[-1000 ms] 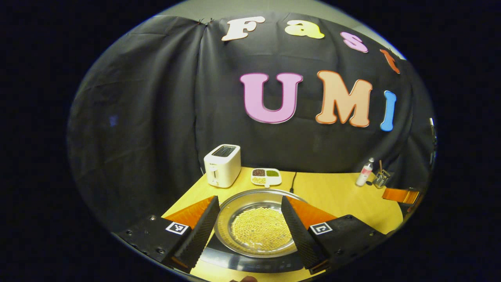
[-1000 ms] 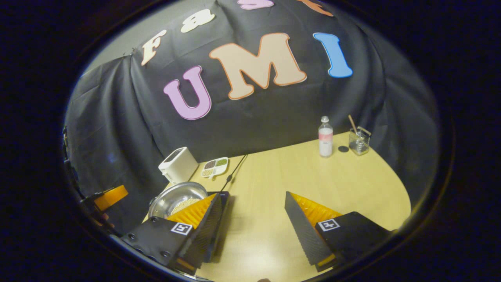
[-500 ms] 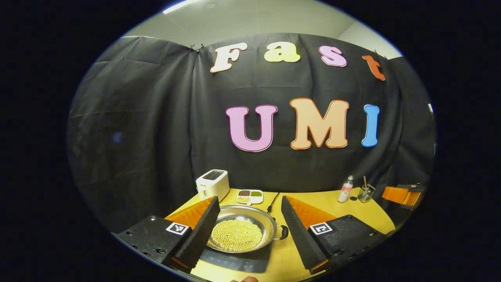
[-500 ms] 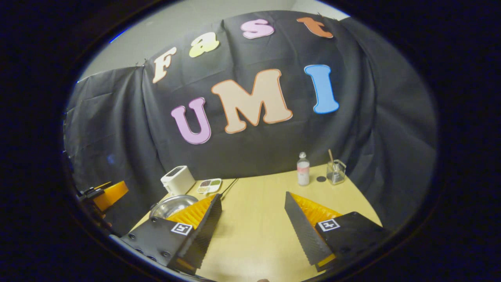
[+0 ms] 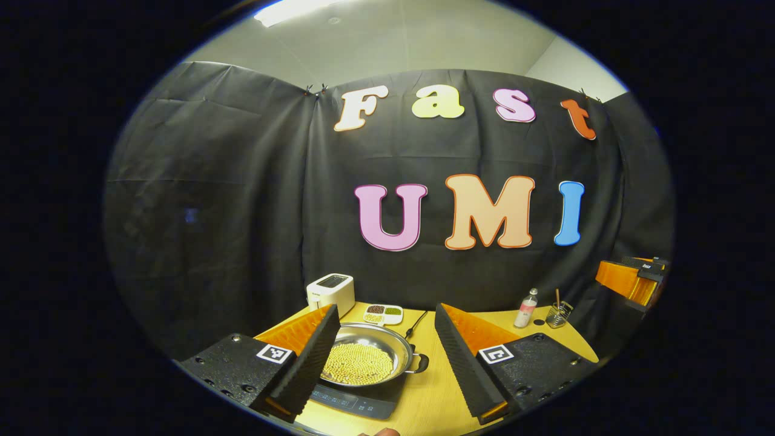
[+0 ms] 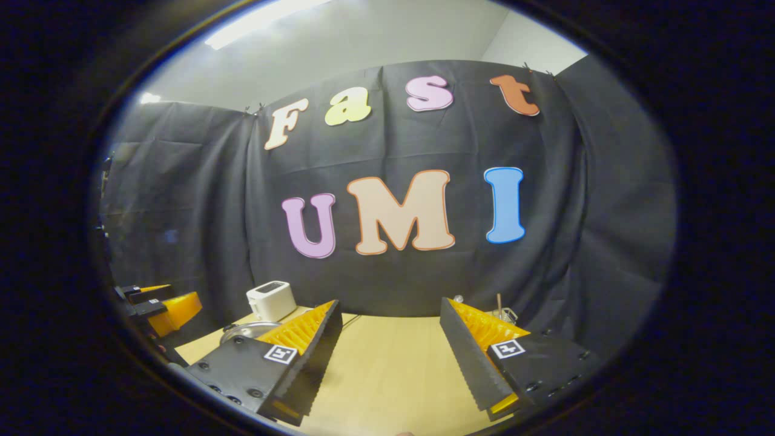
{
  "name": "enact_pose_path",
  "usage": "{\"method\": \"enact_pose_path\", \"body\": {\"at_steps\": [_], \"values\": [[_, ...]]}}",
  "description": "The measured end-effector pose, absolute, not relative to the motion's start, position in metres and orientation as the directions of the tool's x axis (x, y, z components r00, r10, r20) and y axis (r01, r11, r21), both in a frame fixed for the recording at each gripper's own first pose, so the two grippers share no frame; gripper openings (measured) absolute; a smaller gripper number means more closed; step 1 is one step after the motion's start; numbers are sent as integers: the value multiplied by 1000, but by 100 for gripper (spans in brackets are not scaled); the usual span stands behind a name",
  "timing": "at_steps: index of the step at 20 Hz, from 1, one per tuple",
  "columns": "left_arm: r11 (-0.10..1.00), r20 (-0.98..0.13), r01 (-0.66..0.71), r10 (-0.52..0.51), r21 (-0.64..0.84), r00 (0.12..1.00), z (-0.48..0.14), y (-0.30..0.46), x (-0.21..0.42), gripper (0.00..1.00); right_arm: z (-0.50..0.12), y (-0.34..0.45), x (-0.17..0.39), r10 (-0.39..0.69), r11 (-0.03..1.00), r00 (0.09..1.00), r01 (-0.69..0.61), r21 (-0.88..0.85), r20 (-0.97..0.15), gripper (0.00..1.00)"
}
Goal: First push the handle of the pot to place it horizontally, then grasp the pot with both hands and set it on the induction cooktop.
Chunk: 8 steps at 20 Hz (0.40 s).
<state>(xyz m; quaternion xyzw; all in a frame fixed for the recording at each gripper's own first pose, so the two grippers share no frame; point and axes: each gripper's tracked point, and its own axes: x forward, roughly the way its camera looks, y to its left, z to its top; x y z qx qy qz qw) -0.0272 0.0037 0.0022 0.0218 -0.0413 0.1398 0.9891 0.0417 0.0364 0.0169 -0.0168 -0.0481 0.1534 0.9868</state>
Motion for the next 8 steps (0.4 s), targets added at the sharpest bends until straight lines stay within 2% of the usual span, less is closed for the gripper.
{"method": "enact_pose_path", "body": {"at_steps": [1, 3, 8], "values": [[960, 93, -279, 275, 35, 957, 4, 1, -27, 96, 17, 39, 41, 317, 948, 944, -313, -47, 92, 92], [963, 112, -270, 265, 29, 958, 9, -8, -31, 94, 16, 44, 36, 342, 940, 935, -340, -41, 90, 92], [963, 133, -269, 263, 31, 956, 11, -15, -43, 96, 14, 40, 26, 354, 934, 930, -345, -89, 103, 92]]}}
